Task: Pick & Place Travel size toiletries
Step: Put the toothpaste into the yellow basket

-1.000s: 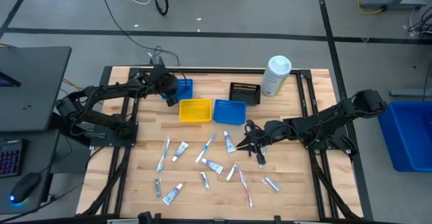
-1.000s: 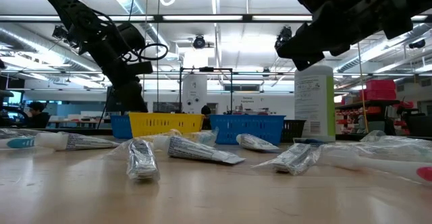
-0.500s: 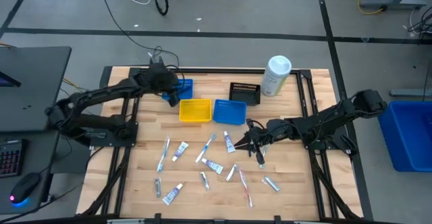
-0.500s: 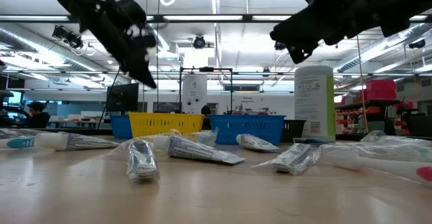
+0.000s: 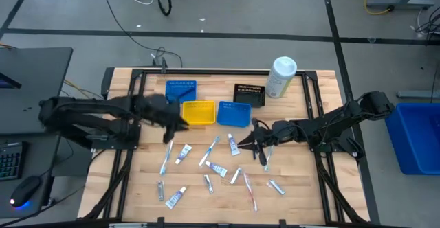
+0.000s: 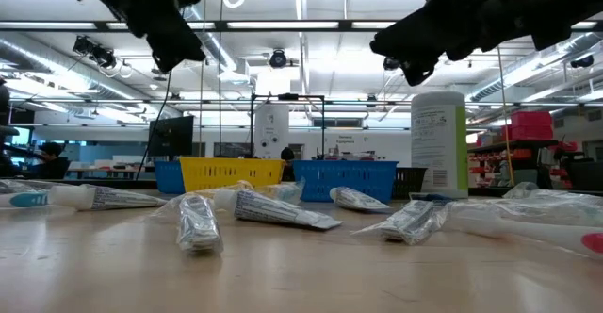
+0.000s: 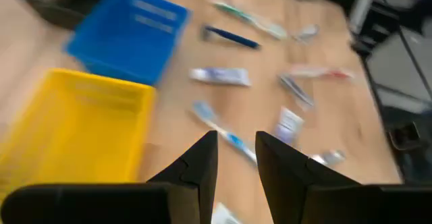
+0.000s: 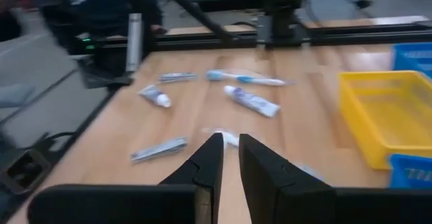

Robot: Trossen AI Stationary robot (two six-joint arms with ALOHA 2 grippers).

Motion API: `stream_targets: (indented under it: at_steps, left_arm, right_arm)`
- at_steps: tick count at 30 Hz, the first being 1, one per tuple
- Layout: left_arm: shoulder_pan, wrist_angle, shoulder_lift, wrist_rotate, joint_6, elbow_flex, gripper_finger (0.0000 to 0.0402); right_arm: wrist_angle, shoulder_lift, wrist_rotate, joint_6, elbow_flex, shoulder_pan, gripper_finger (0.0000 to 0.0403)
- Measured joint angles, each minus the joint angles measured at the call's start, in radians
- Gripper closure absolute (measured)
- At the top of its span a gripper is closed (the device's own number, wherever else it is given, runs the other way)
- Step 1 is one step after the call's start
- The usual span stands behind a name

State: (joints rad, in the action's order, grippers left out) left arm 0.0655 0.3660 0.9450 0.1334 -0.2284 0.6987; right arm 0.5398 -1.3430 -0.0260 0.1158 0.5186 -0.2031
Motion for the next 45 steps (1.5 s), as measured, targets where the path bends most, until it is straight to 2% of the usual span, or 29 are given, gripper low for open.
stream_targets:
  at_steps: [6, 12, 15, 19, 24, 29, 39, 45]
  left_arm:
    - [-0.262, 0.003, 0.064, -0.226, -0.148, -0.001, 0.0290]
    - [-0.409, 0.009, 0.176, -0.314, -0.359, -0.001, 0.0255]
    - [-0.450, 0.011, 0.261, -0.316, -0.442, -0.001, 0.0231]
    - [-0.476, 0.026, 0.358, -0.329, -0.531, -0.001, 0.0204]
    - [-0.476, 0.112, 0.430, -0.409, -0.658, -0.001, 0.0187]
    - [-0.479, 0.104, 0.498, -0.401, -0.761, -0.001, 0.0182]
    - [-0.493, 0.077, 0.626, -0.391, -0.737, 0.004, 0.0199]
    - [-0.493, 0.076, 0.626, -0.408, -0.731, 0.002, 0.0237]
  right_arm:
    - [-0.021, 0.000, -0.104, -0.049, 0.000, 0.000, 0.0348]
    - [-0.035, 0.000, -0.104, -0.102, 0.000, 0.000, 0.0348]
    - [-0.047, 0.000, -0.104, -0.068, 0.000, 0.000, 0.0348]
    - [-0.091, 0.000, -0.094, -0.033, 0.000, 0.000, 0.0349]
    - [-0.118, 0.000, -0.094, -0.026, 0.000, 0.000, 0.0348]
    - [-0.117, 0.000, -0.094, -0.026, 0.000, 0.000, 0.0348]
    - [-0.117, 0.000, -0.095, -0.026, 0.000, 0.000, 0.0349]
    - [-0.118, 0.000, -0.095, -0.026, 0.000, 0.000, 0.0349]
